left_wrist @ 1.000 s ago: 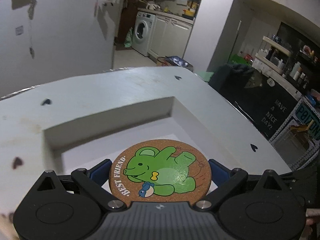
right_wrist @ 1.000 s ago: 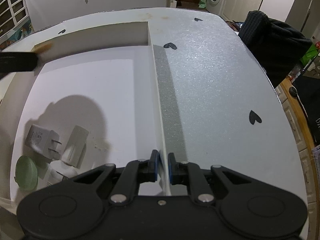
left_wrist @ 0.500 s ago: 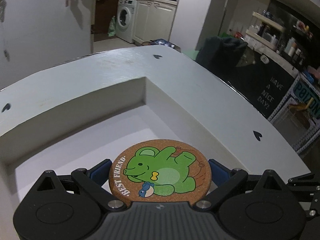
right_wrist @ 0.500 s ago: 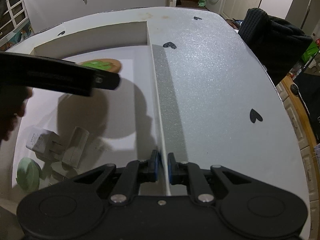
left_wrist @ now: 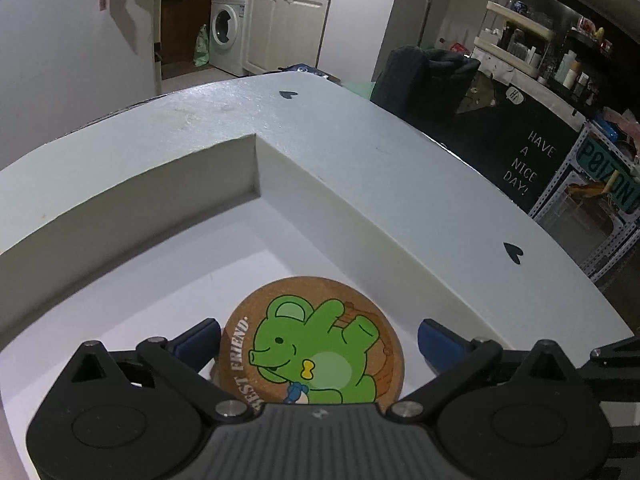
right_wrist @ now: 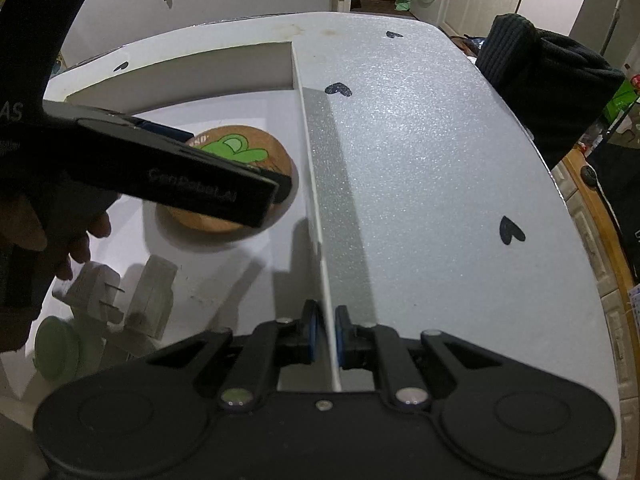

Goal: Organize rigid objects
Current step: 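Carry the coaster into the white box with the left tool and release, then return the left tool to the table and grasp the clear plastic pill case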

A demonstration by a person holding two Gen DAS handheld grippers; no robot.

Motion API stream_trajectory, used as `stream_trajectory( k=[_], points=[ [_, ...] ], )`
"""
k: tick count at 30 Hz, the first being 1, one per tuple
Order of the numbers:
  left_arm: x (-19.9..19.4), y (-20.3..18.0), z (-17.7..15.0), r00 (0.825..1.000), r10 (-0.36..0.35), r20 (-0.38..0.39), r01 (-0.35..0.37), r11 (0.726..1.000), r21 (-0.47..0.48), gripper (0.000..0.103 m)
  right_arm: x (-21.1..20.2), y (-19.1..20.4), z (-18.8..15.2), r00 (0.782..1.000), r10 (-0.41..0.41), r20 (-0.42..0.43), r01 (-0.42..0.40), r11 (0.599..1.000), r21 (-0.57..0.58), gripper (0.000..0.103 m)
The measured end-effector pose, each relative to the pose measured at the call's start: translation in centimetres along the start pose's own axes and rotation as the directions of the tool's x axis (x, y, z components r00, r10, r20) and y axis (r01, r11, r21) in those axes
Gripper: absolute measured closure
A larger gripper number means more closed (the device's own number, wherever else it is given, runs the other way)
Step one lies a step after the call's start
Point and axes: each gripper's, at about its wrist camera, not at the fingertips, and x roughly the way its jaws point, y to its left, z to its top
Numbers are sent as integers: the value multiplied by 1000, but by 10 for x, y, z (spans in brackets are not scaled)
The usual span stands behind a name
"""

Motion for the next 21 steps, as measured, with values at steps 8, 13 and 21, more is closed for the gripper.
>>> stream_trajectory(
  k=[8, 13, 21],
  points=[
    [-10, 4, -2, 1000, -3, 2, 3, 1000, -27, 0, 0, 0, 1, 1000, -1, -3, 1, 1000, 3, 92],
    [-19, 6, -6, 1000, -4, -14, 4, 999, -35, 0, 0, 1, 1, 1000, -1, -2, 1, 1000, 2, 92],
    [-50, 8, -17, 1000, 4, 3, -4, 999, -45, 0, -1, 1, 0, 1000, 1, 4, -1, 1000, -5, 92]
  ],
)
